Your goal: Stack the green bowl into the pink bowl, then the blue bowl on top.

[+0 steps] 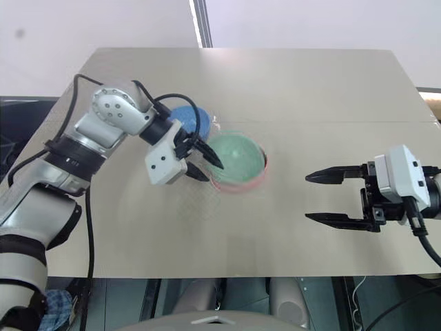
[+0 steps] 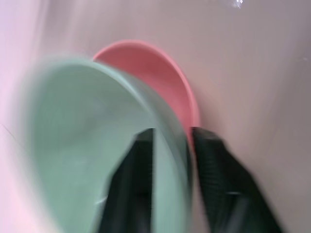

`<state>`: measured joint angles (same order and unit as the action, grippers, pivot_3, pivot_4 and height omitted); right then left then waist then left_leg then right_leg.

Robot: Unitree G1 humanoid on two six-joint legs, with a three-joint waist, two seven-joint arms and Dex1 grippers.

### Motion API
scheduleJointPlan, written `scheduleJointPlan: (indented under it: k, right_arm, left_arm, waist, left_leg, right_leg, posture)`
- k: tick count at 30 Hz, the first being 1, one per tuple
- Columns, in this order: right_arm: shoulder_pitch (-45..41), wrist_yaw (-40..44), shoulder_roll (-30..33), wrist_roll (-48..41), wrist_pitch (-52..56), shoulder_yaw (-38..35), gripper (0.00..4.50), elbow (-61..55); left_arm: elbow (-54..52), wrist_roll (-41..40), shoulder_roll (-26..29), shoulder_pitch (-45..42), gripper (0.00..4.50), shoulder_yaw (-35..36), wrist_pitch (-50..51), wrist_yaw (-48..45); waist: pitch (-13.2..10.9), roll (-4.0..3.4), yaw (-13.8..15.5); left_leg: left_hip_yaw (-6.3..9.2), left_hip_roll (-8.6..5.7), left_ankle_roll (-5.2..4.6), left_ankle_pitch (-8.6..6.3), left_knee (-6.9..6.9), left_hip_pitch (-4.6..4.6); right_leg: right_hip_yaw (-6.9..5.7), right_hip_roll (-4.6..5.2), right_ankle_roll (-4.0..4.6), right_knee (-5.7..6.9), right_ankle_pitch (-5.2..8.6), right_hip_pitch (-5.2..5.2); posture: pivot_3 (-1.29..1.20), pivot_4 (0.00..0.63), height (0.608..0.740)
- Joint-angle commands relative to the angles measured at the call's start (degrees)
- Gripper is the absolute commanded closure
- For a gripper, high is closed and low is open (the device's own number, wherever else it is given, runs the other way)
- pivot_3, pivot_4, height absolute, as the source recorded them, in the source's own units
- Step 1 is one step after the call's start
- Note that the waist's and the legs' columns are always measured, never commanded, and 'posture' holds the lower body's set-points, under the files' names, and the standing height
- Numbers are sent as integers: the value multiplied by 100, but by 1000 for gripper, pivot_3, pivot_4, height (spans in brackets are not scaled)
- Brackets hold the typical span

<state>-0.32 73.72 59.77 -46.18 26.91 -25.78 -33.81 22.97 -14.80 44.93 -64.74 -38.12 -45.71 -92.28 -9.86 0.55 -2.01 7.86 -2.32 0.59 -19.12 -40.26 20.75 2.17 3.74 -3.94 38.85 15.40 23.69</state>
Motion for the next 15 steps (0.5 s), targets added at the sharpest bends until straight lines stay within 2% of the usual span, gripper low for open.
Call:
scheduleJointPlan:
  k: [1, 6, 11, 15]
  right_arm:
    - [20, 0, 5, -63, -86, -198, 1260, -108]
    - [21, -5, 6, -60, -89, -191, 1260, -106]
    - [38, 0, 4, -88, -75, -209, 1260, -122]
    - [41, 15, 9, -100, -76, -210, 1260, -105]
  left_arm:
    - [-213, -315, 71, -17, 1724, 123, -5, -22]
    - [-231, -545, 22, -7, 1724, 387, 280, -22]
    - [-368, -1057, 300, 8, 1724, 815, 1351, -22]
    - [325, -622, 482, -47, 1724, 1125, 1410, -22]
  waist:
    - [0, 0, -3]
    - [0, 0, -11]
    - [0, 0, -18]
    - [0, -1, -24]
  left_leg:
    - [0, 0, 0, 0, 0, 0]
    - [1, 0, 0, 0, 0, -1]
    - [2, 0, 0, 0, 0, -1]
    - [2, 0, 0, 0, 0, -4]
  right_leg:
    - [0, 0, 0, 0, 0, 0]
    - [0, 0, 0, 0, 0, 0]
    - [0, -1, 0, 1, 0, 0]
    - [0, -2, 0, 3, 0, 0]
  posture:
    - [0, 150, 740]
    - [0, 150, 740]
    - [0, 150, 740]
    - [0, 150, 740]
